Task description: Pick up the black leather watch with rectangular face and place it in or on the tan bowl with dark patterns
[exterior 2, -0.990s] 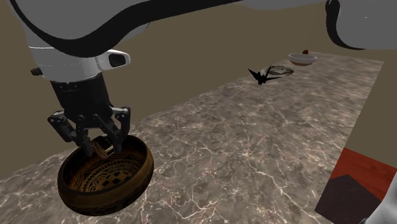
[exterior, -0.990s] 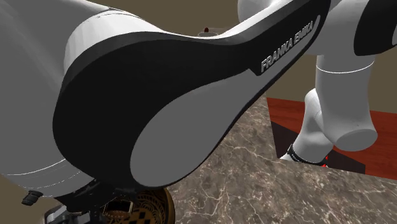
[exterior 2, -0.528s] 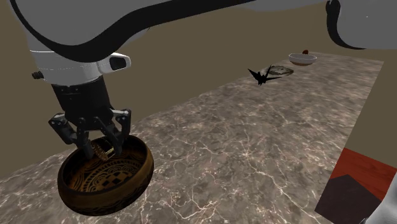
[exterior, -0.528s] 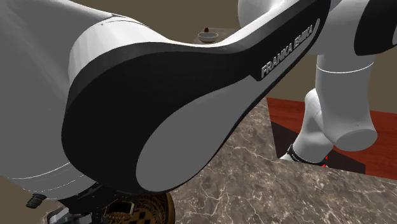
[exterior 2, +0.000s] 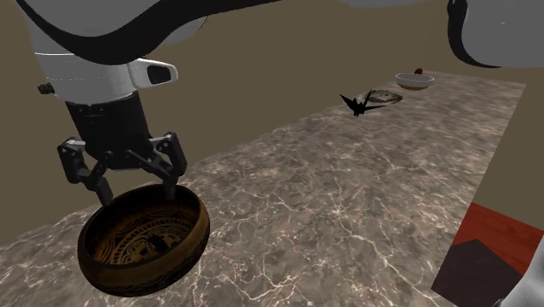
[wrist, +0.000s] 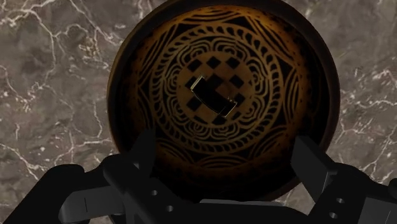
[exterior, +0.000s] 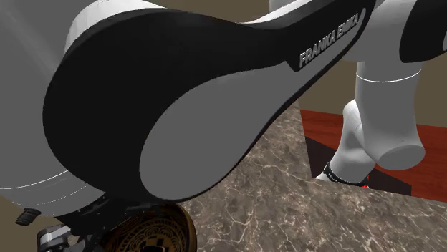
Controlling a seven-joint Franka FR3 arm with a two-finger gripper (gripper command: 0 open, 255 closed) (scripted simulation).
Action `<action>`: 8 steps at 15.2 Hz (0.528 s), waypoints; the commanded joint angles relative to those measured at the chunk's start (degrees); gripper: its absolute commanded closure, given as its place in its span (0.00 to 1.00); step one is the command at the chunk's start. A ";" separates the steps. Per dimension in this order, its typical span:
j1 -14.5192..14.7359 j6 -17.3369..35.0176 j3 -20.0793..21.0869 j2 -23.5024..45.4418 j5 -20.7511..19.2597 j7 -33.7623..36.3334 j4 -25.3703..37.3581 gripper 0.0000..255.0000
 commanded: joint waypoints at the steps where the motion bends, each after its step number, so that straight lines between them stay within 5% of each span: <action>1: 0.76 -3.73 0.14 0.23 -0.05 -0.03 3.96 0.00; 8: 1.14 -5.37 0.16 0.46 -0.15 -0.08 5.83 0.00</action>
